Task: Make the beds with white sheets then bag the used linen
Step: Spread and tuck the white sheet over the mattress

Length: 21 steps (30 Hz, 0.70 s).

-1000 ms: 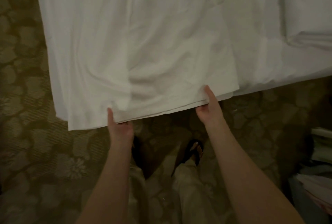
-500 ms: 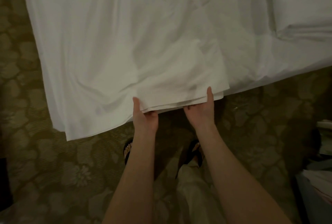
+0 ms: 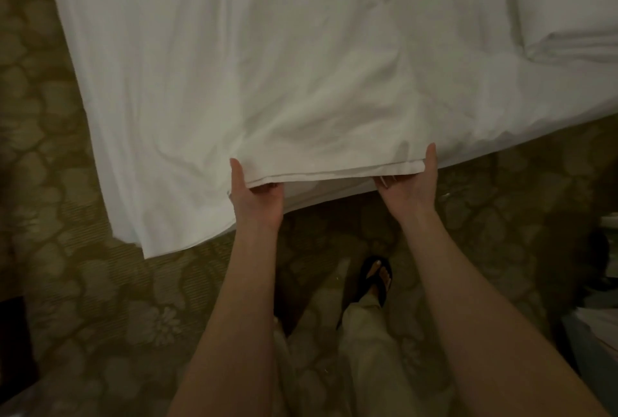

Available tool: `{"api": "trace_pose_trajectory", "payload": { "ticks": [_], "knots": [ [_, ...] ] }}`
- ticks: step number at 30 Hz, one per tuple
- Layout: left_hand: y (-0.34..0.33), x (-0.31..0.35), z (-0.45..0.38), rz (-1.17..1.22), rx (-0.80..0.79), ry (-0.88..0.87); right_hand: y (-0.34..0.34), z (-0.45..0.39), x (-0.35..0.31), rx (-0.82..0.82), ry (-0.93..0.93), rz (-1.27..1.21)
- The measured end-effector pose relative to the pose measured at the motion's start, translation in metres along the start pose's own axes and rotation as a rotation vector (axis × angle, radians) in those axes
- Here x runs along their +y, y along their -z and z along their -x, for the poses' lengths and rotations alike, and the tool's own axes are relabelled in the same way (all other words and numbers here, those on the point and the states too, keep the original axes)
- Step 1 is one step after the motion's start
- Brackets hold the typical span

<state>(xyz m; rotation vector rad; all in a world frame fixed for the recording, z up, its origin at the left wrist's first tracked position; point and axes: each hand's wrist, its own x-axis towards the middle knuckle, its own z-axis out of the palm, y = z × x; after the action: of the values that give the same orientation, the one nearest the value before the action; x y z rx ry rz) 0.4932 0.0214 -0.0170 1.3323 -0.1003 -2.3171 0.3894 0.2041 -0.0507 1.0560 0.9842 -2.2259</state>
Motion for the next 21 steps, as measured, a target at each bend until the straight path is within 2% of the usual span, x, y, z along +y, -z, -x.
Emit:
{"api": "trace_pose_trajectory", "payload": {
  "ticks": [4, 6, 10, 14, 18, 21],
  "knots": [
    [0.0, -0.012, 0.002, -0.142, -0.01, 0.154, -0.005, 0.003, -0.008, -0.106, -0.091, 0.056],
    [-0.004, -0.015, 0.0, -0.093, -0.021, 0.172, -0.012, 0.002, -0.019, -0.133, -0.004, 0.027],
    [-0.008, -0.012, -0.003, -0.123, -0.044, 0.068, -0.024, 0.0, -0.036, -0.05, 0.151, -0.08],
    [-0.008, -0.016, 0.002, -0.134, -0.093, 0.109, -0.015, -0.002, -0.025, 0.034, 0.056, 0.015],
    [-0.016, -0.049, 0.005, -0.425, -0.212, 0.317, -0.005, 0.003, -0.033, 0.021, -0.022, 0.199],
    [-0.032, -0.082, 0.006, -0.663, -0.266, 0.368, -0.001, 0.008, -0.049, 0.058, -0.047, 0.397]
  ]
}}
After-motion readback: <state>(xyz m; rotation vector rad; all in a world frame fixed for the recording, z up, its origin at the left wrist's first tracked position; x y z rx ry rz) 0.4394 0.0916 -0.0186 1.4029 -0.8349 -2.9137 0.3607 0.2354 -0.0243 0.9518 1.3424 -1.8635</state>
